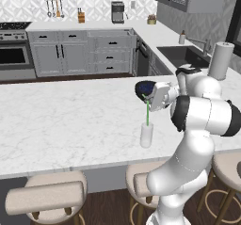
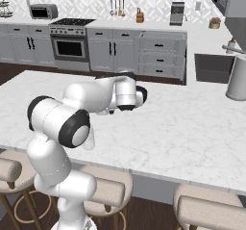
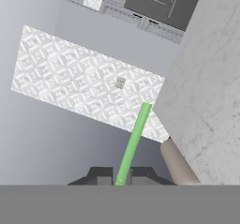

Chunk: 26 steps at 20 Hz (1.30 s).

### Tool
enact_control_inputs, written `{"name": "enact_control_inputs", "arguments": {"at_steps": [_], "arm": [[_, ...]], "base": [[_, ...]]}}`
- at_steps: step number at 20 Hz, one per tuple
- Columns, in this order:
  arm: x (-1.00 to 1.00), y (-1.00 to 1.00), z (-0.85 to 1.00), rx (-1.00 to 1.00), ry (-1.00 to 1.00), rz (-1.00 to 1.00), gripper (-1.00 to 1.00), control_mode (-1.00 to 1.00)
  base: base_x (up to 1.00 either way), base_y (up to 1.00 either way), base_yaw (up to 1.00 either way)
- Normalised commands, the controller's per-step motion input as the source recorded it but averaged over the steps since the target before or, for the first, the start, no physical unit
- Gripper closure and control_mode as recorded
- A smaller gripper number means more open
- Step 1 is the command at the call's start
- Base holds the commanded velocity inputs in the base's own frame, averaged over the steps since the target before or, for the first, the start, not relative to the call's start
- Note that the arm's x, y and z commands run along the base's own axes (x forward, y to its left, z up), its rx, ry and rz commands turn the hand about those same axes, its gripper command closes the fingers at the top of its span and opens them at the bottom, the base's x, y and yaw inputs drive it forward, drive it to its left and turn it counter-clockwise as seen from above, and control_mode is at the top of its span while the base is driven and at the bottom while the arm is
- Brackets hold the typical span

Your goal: Take a straw from the drawer in front and place it inside the glass cup on the dining counter.

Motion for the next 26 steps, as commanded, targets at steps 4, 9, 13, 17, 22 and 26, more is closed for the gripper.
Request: {"name": "enact_control_inputs", "arguments": {"at_steps": [4,9,13,17,22,26], "arm": [[-0.02,0.0,-0.16,0.0,0.0,0.02,1.0,-1.0],[-0.09,0.0,-0.23,0.0,0.0,0.02,1.0,-1.0],[-0.05,0.0,-0.17,0.02,0.0,0.05,1.0,-1.0],[0.0,0.0,-0.11,0.04,0.0,0.07,1.0,-1.0],[-0.05,0.0,-0.2,0.02,-0.03,0.07,1.0,-1.0],[-0.14,0.0,-0.17,0.0,-0.08,0.06,-1.0,-1.0]], "base": [[0.0,0.0,0.0],[0.0,0.0,0.0],[0.0,0.0,0.0],[0.0,0.0,0.0],[0.0,0.0,0.0],[0.0,0.0,0.0]]}}
